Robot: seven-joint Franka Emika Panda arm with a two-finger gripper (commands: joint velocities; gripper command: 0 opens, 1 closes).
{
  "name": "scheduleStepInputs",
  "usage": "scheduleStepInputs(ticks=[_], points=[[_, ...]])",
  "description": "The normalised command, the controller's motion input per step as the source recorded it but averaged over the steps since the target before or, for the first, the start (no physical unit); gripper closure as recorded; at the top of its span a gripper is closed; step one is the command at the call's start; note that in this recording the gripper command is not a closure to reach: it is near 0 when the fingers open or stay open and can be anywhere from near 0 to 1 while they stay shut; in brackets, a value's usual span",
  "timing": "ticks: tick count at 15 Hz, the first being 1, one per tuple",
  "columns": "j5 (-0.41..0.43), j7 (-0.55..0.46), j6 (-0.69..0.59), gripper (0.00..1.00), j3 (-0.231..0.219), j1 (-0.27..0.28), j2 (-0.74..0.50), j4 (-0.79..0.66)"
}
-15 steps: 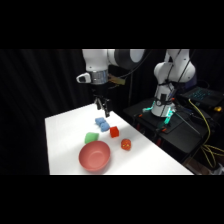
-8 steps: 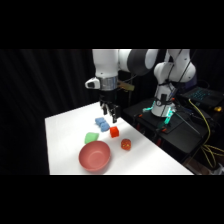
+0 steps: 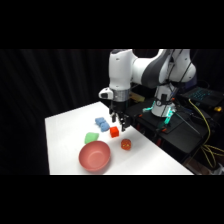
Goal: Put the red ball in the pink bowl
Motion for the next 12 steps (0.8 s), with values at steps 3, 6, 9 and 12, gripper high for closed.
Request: scheduleStepInputs(ticks=[3, 6, 9, 12], points=[[-0.087, 0.22, 0.34, 0.00, 0.047, 0.077, 0.01, -0.24], [-0.085, 0.13, 0.31, 0.00, 0.016, 0.060, 0.12, -0.14], [-0.119, 0.08, 0.32, 0.00, -0.011, 0.065, 0.18, -0.06], [-0.147, 0.10, 0.26, 0.00, -0.046, 0.103, 0.19, 0.00]])
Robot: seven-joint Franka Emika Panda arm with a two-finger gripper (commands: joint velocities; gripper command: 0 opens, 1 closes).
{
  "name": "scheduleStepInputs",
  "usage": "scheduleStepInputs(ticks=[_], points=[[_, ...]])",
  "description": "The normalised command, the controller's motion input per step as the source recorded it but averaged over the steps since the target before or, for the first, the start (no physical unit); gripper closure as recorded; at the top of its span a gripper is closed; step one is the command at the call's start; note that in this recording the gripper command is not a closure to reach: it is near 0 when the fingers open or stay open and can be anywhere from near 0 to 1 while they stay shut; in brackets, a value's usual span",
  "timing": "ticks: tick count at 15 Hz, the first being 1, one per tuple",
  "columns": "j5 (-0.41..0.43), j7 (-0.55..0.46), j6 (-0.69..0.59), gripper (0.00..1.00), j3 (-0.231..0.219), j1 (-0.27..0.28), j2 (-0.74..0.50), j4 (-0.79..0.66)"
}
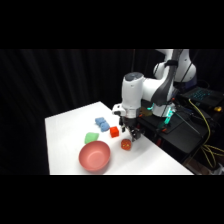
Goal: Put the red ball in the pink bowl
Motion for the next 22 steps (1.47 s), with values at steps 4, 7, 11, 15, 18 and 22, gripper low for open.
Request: scheduleStepInputs(ticks=[4, 7, 11, 15, 18, 22], points=[[-0.022, 0.02, 0.25, 0.00, -0.021, 0.118, 0.17, -0.03], [-0.001, -0.01, 0.29, 0.00, -0.018, 0.128, 0.18, -0.03], [-0.290, 0.17, 0.31, 0.00, -0.303, 0.283, 0.14, 0.01], [-0.400, 0.28, 0.21, 0.00, -0.503, 0.395, 0.10, 0.09], [-0.221, 0.21, 0.15, 1.00, -0.318, 0.265, 0.07, 0.10], [-0.152, 0.17, 0.10, 1.00, -0.210, 0.189, 0.00, 0.03]])
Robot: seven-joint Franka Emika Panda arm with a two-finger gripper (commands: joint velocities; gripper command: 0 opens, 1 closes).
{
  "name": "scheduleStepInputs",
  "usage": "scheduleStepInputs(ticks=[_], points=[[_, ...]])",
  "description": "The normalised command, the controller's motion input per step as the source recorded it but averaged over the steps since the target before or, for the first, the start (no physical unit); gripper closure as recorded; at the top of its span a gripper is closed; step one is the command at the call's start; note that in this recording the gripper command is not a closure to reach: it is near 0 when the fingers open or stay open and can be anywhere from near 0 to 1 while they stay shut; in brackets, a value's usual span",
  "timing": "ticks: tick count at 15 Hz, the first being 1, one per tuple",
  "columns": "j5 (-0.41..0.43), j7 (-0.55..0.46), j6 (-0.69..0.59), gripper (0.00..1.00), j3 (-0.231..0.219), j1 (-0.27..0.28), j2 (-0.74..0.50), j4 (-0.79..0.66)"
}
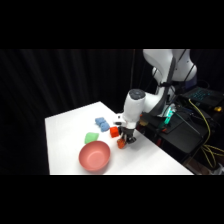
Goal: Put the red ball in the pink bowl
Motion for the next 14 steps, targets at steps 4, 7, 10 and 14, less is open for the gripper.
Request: scheduleStepInputs(ticks=[4, 7, 10, 14], points=[[-0.140, 0.11, -0.04, 0.20, -0.165, 0.099, -0.14, -0.01], [-0.042, -0.04, -0.42, 0.20, 0.010, -0.083, -0.54, -0.10], [0.019, -0.16, -0.68, 0.20, 0.250, -0.324, -0.75, -0.07], [0.189, -0.30, -0.62, 0.20, 0.393, -0.437, -0.50, 0.15]])
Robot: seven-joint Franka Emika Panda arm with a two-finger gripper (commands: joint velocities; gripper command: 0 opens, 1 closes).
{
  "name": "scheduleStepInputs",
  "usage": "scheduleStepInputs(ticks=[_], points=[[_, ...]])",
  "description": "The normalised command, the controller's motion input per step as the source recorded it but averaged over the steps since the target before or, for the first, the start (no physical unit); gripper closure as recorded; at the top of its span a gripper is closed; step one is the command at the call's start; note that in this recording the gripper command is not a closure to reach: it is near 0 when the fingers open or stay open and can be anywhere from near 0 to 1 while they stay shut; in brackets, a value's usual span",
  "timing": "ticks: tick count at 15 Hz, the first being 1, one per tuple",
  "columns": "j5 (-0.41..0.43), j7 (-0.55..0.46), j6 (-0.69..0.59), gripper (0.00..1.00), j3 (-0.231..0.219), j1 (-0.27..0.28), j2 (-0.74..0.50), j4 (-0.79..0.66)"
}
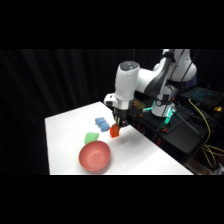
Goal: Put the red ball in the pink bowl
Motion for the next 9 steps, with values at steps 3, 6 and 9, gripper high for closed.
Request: scheduleStepInputs(ticks=[3, 6, 9], points=[[0.211, -0.29, -0.46, 0.20, 0.303, -0.325, -0.10, 0.39], [0.173, -0.20, -0.33, 0.20, 0.228, -0.205, 0.15, 0.49], [0.112, -0.13, -0.19, 0.20, 0.169, -0.127, 0.32, 0.53]])
